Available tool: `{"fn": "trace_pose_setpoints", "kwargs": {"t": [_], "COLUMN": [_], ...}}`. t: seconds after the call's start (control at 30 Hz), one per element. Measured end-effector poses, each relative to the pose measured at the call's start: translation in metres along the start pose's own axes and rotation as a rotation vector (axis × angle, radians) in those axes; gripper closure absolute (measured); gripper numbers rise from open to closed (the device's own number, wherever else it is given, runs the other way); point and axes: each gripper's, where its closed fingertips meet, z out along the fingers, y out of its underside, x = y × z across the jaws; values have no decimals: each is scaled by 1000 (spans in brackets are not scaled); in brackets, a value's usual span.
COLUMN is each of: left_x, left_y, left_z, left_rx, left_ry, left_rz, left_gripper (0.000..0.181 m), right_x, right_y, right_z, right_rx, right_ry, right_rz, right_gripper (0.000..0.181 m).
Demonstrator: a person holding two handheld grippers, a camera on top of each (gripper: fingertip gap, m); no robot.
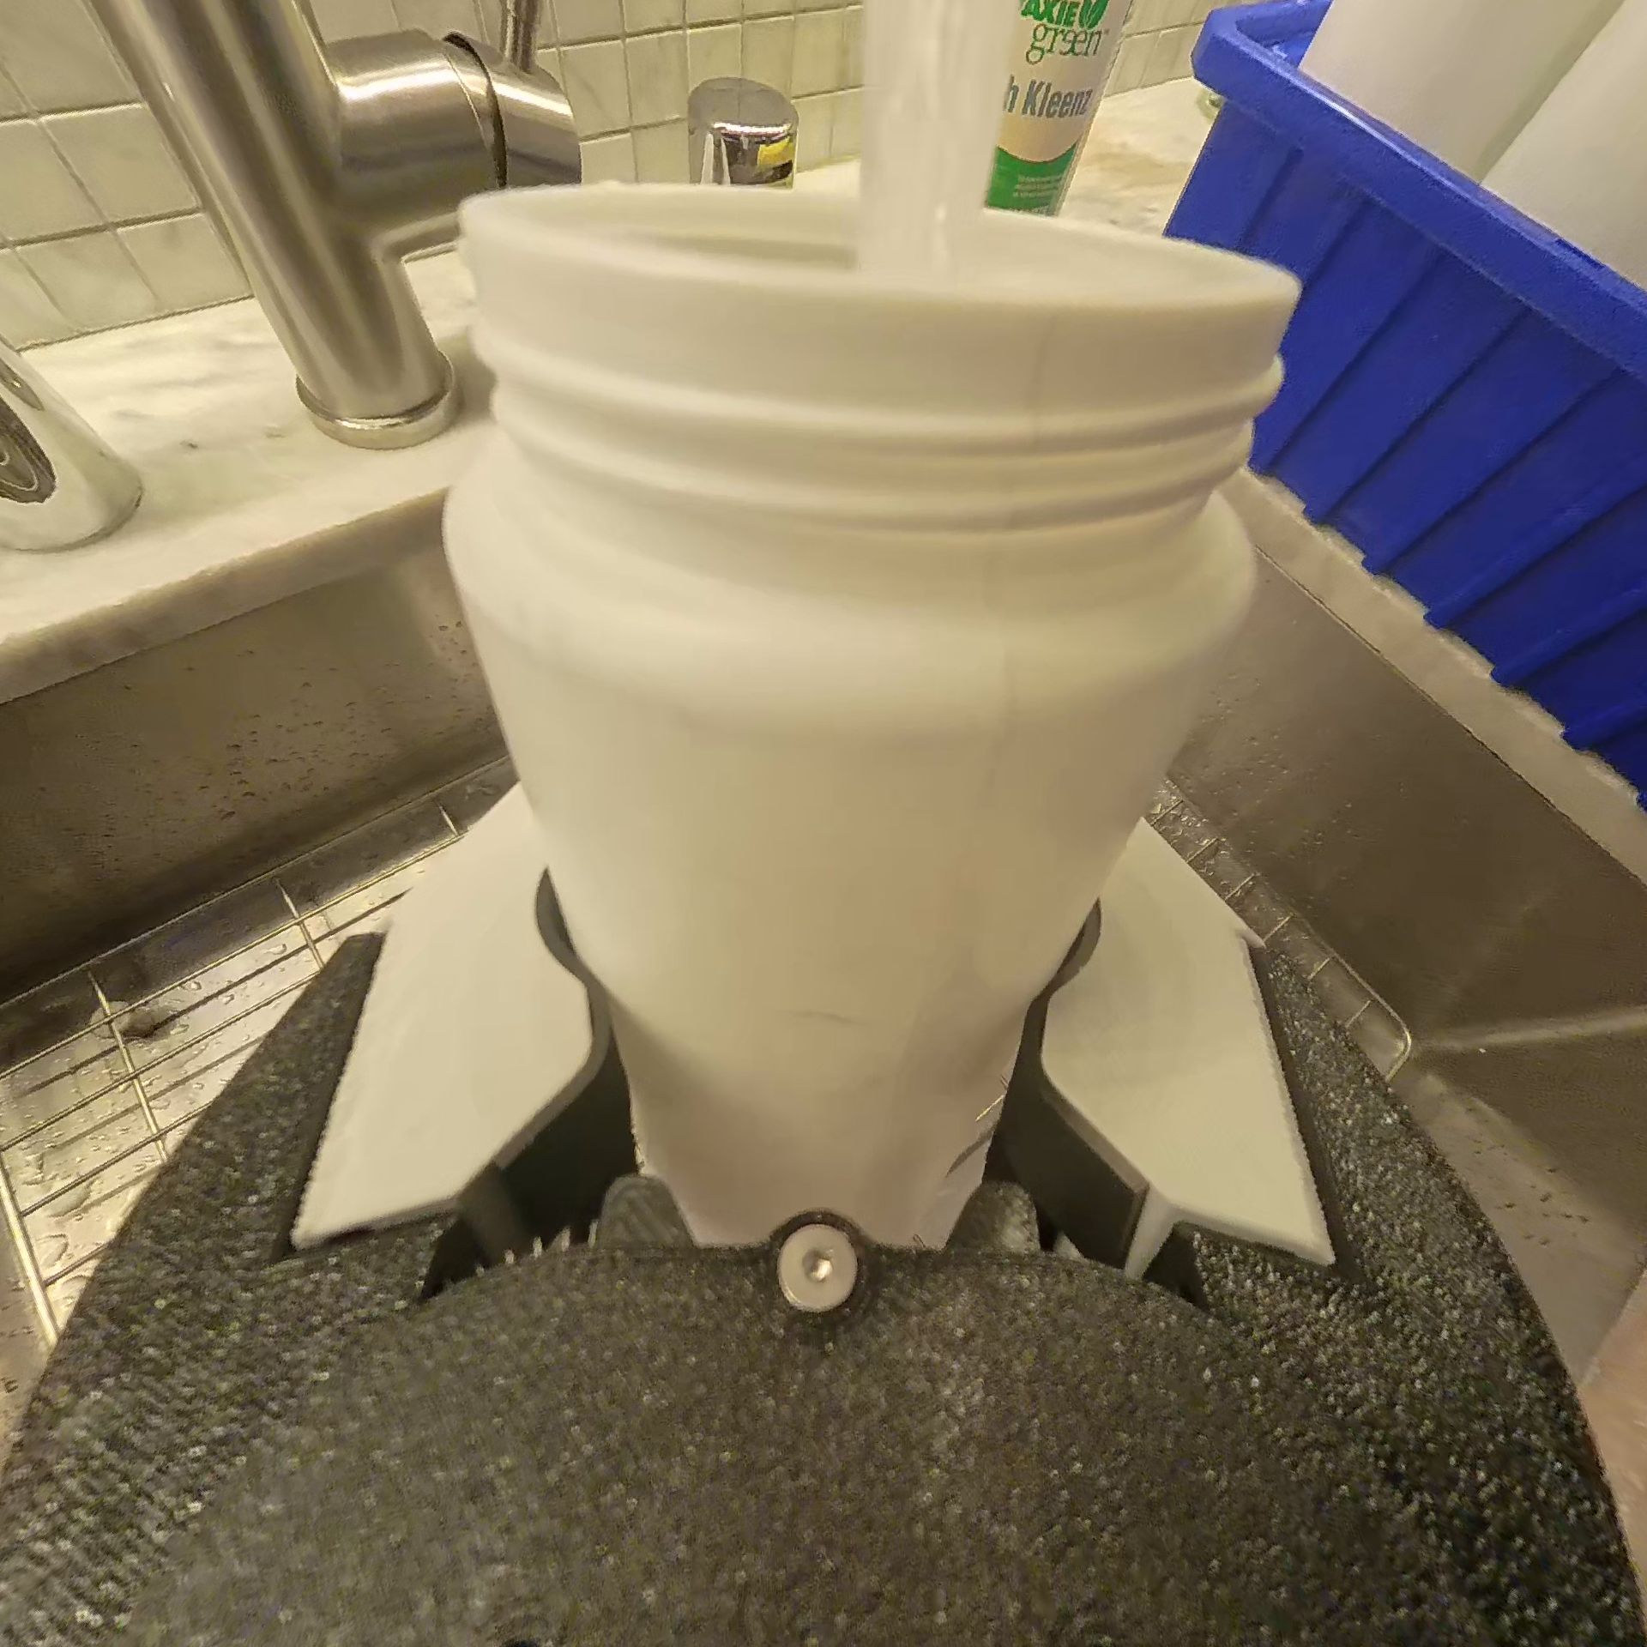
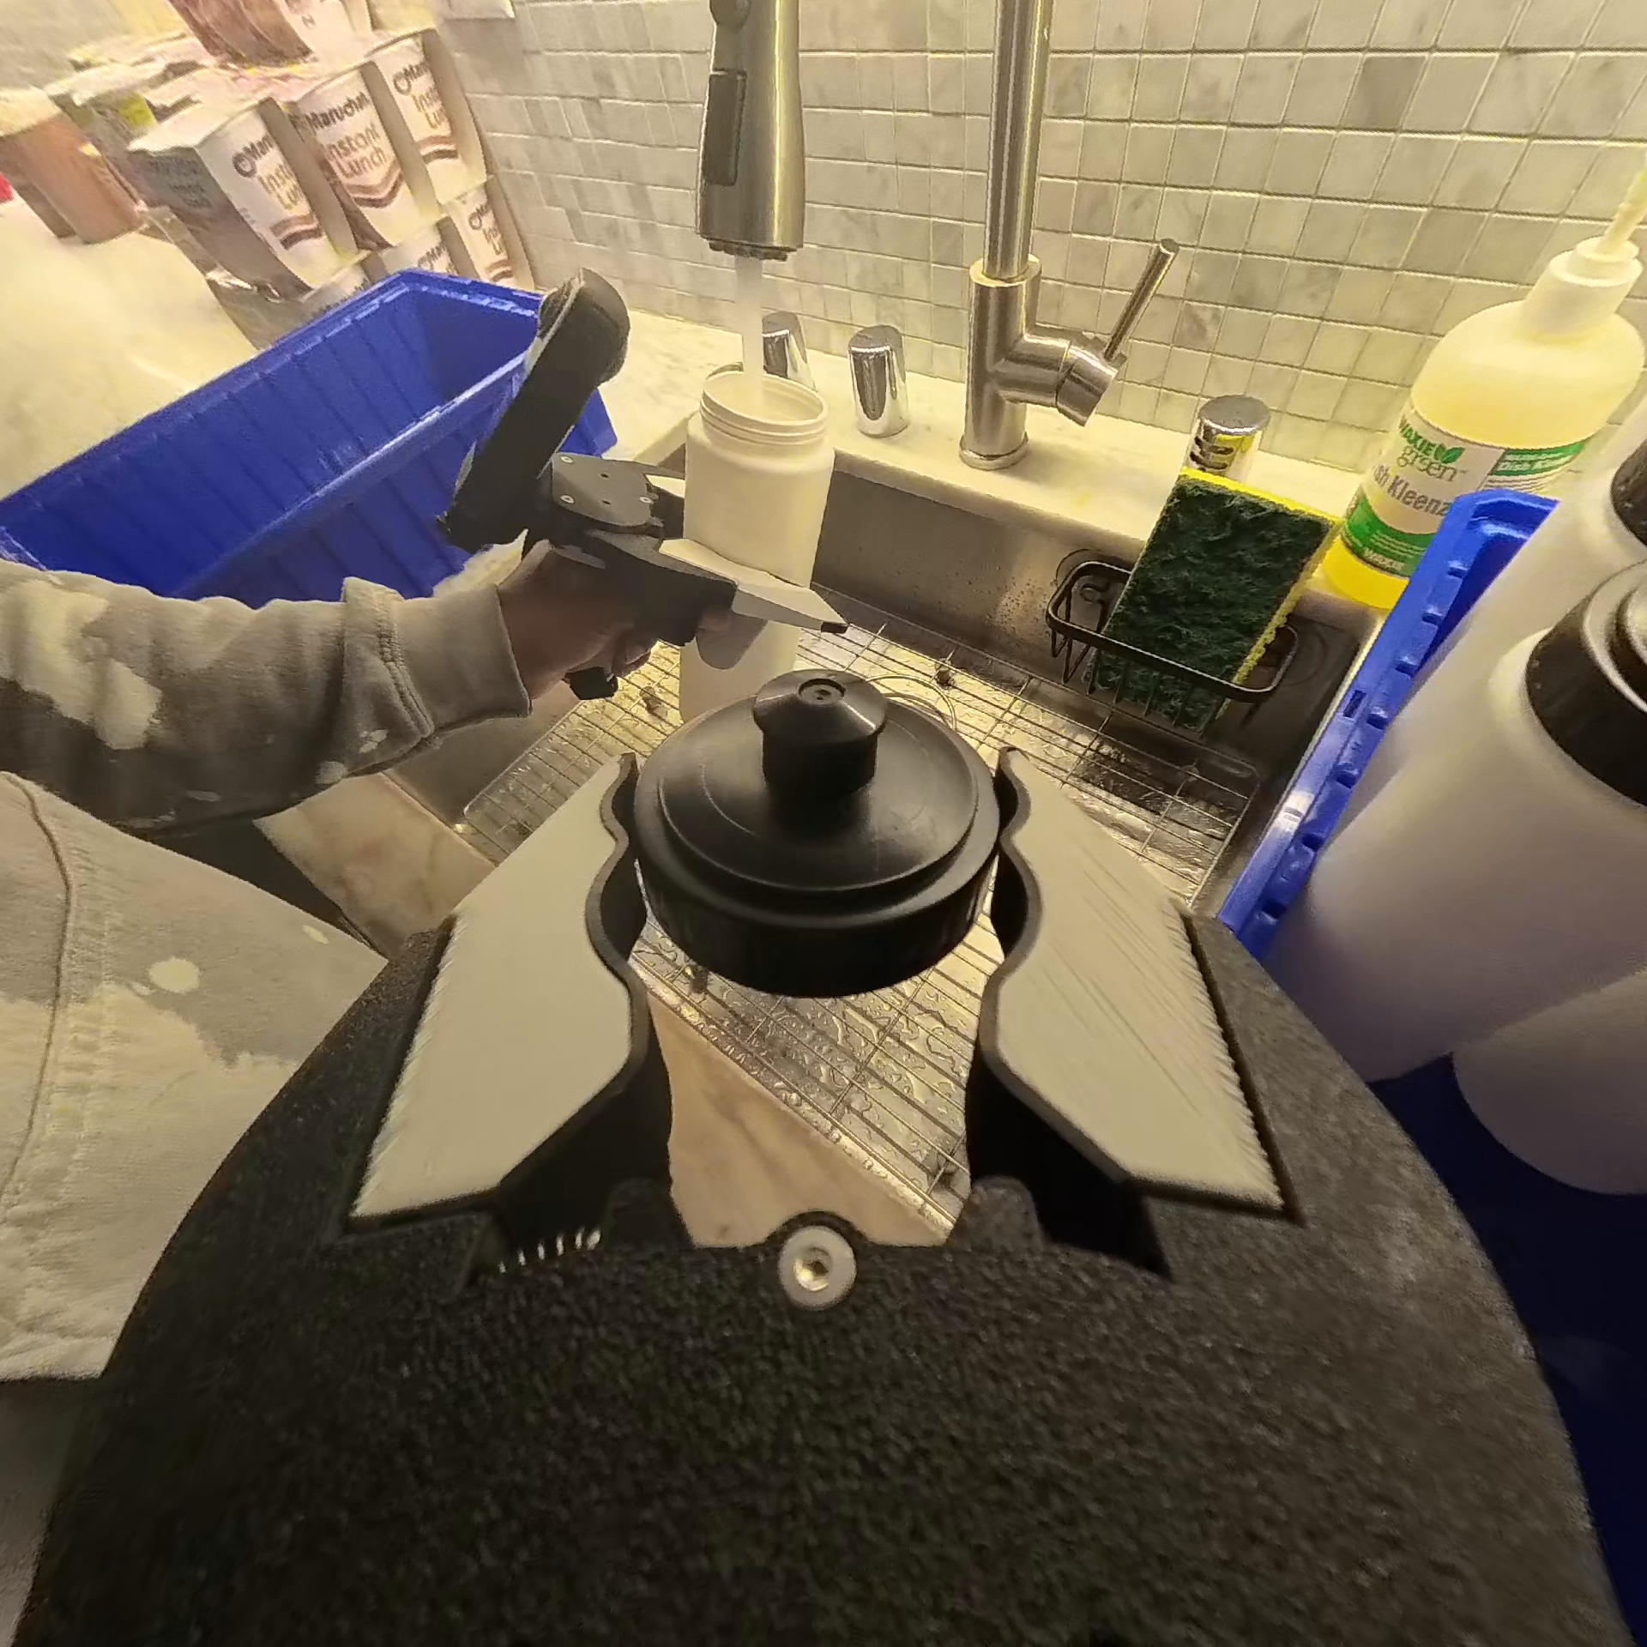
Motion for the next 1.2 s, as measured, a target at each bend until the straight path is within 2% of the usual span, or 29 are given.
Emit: {"fn": "trace_pose_setpoints", "kwargs": {"t": [1.2], "left_x": [-1], "left_y": [4], "left_z": [4], "left_rx": [-5], "left_ry": [9], "left_rz": [-12], "left_gripper": [76], "right_x": [9], "right_y": [-6], "right_z": [12], "right_rx": [19], "right_ry": [54], "right_rz": [1], "right_gripper": [103]}}
